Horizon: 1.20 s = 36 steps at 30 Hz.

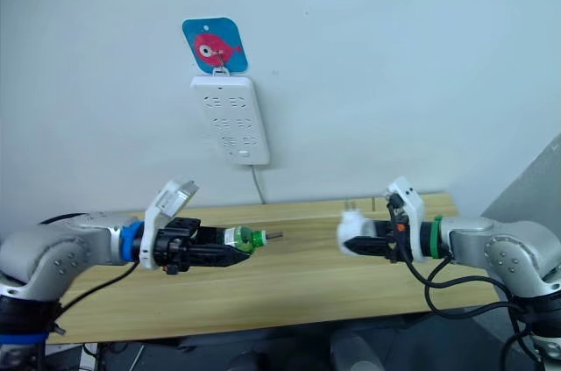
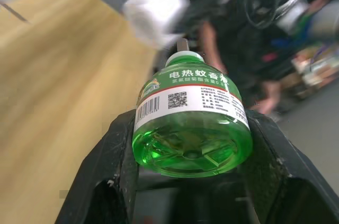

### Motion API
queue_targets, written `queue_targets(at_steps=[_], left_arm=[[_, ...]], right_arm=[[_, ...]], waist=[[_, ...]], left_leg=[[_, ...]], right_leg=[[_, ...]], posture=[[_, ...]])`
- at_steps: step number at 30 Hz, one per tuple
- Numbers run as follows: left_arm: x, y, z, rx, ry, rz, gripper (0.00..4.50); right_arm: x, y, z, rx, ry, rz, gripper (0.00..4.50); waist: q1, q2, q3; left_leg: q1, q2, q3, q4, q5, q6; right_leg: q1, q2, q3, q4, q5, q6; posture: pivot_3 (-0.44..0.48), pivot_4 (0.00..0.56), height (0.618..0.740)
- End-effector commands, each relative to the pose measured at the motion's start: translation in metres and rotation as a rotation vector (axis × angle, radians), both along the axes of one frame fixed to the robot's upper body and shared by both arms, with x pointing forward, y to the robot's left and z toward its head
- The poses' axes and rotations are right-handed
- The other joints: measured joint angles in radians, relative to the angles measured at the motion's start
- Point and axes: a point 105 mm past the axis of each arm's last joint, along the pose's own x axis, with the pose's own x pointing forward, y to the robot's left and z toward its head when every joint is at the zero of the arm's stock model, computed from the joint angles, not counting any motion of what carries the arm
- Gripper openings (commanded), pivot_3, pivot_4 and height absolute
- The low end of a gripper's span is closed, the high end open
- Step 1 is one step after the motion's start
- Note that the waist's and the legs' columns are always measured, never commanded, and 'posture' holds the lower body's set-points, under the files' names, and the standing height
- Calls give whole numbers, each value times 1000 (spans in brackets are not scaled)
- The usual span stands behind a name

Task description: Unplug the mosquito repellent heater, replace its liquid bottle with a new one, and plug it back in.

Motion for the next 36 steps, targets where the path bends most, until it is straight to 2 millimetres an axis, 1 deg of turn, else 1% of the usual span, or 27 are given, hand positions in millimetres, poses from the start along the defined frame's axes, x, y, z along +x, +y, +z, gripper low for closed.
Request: queue_targets(at_steps=[1,3,6,10,13,16,18,19,20,22,23,26,28,29,31,32,34,36], left_arm=[[-6,-11,-2,27,-166,-59,2242],[-11,-15,-8,28,-196,-72,2242],[-16,-17,-15,40,-237,-83,2242],[-15,-20,-23,56,-300,-64,2242],[-13,-22,-26,53,-324,-52,2242],[-12,-25,-30,55,-346,-46,2242],[-12,-26,-32,52,-349,-43,2242],[-11,-26,-33,50,-350,-42,2242],[-11,-26,-34,50,-351,-41,2242],[-10,-26,-36,51,-353,-40,2242],[-10,-26,-37,51,-354,-38,2242],[-6,-25,-37,41,-366,-19,2242],[-2,-23,-36,27,-368,2,2242],[-3,-23,-35,2,-346,9,2242],[-3,-24,-31,-52,-305,25,2242],[-3,-25,-28,-89,-278,38,2242],[1,-27,-23,-146,-264,76,2242],[8,-29,-17,-194,-274,122,2242]], right_arm=[[20,-32,-23,-232,-94,-90,2980],[30,-47,-38,-363,-105,-126,2980],[40,-61,-51,-440,-34,-194,2980],[57,-67,-58,-465,12,-261,2980],[63,-72,-62,-488,27,-287,2980],[68,-78,-67,-485,64,-356,2980],[69,-80,-68,-473,76,-386,3707],[70,-80,-68,-463,81,-397,3976],[71,-81,-67,-456,82,-405,4380],[71,-81,-64,-440,81,-417,4500],[71,-81,-62,-434,77,-420,4500],[67,-84,-47,-400,55,-436,4500],[57,-86,-32,-364,27,-426,4500],[50,-79,-21,-311,1,-392,4500],[37,-66,-7,-245,-40,-313,4500],[27,-57,1,-215,-89,-251,4500],[6,-33,19,-84,-167,-167,4500],[-6,-15,35,46,-283,-140,4500]], waist=[[2,0,2],[0,0,2],[-3,1,5],[-2,1,7],[11,1,7],[16,1,7],[18,2,8],[17,2,8],[17,3,9],[16,3,9],[16,3,9],[16,3,9],[18,3,9],[19,3,9],[21,3,9],[19,3,9],[17,3,8],[13,3,8]], left_leg=[[0,0,1,0,0,0],[0,0,2,0,0,0],[1,0,3,0,0,0],[2,0,2,0,0,0],[1,0,2,0,0,0],[1,0,1,-1,0,0],[1,0,1,-1,0,0],[1,0,1,-1,0,0],[1,-1,1,-1,0,0],[1,-1,1,-1,0,0],[1,-1,1,-1,0,0],[1,-1,1,0,0,0],[1,-1,1,-1,0,0],[1,-1,0,-1,0,0],[0,-1,-1,-1,0,0],[0,-1,-2,-1,0,0],[0,-1,-2,-2,0,0],[0,0,-3,-1,0,0]], right_leg=[[0,0,1,0,0,0],[0,0,2,0,0,0],[0,0,2,1,0,0],[0,0,2,1,0,0],[0,0,2,1,0,0],[0,0,1,1,0,0],[0,0,1,1,0,0],[0,0,1,1,0,0],[1,0,1,1,0,0],[1,0,1,1,0,0],[1,0,1,1,0,0],[1,0,1,1,0,0],[1,0,1,1,0,0],[1,0,0,1,0,0],[1,0,-1,1,0,0],[1,0,-1,1,0,0],[0,0,-1,1,0,0],[1,1,-3,1,0,0]], posture=[[-179,103,740],[-174,107,740],[-161,112,740],[-146,116,740],[-139,120,740],[-137,121,740],[-137,121,740],[-137,121,740],[-139,120,740],[-139,120,740],[-148,115,740],[-151,113,740],[-158,102,740],[-164,100,740],[-170,98,740],[-188,92,740],[-203,88,740],[-222,85,740]])
